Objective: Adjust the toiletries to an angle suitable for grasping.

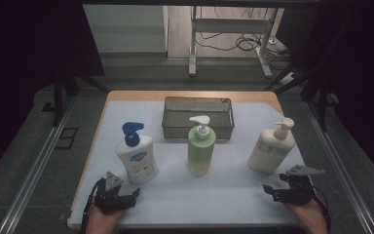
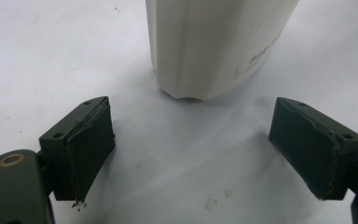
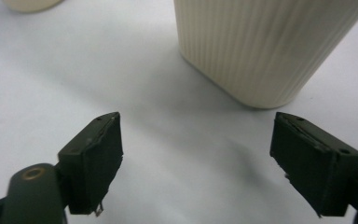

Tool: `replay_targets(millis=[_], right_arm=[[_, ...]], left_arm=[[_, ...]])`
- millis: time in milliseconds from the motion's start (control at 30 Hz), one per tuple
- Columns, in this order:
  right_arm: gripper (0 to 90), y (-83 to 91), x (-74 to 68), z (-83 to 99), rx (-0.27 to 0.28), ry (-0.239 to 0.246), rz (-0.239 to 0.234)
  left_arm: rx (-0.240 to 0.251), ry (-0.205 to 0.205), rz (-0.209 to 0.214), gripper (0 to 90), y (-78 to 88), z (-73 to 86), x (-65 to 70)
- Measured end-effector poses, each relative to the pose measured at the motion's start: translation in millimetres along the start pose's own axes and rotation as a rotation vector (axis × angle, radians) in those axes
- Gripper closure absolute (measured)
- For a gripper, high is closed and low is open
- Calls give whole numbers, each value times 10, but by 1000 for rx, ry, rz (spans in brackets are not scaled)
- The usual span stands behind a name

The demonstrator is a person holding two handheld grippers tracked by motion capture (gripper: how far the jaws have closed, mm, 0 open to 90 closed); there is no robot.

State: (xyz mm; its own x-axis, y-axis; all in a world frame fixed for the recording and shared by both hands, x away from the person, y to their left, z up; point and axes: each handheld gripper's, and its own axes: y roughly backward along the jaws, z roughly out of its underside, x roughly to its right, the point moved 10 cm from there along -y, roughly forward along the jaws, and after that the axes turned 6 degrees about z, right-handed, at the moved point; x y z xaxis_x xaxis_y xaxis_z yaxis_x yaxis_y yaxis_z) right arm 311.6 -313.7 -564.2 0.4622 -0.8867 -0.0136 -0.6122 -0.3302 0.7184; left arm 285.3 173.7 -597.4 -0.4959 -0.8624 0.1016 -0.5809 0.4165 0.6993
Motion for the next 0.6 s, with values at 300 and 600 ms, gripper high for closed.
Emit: replay_targets(millis=[300,600], right_arm=[[284,99,179,-133,22,-19,44],[452,136,379,-186,9,5,100]], left_arm=[[0,0,0,135,0,0,0],[0,0,0,135,0,0,0]])
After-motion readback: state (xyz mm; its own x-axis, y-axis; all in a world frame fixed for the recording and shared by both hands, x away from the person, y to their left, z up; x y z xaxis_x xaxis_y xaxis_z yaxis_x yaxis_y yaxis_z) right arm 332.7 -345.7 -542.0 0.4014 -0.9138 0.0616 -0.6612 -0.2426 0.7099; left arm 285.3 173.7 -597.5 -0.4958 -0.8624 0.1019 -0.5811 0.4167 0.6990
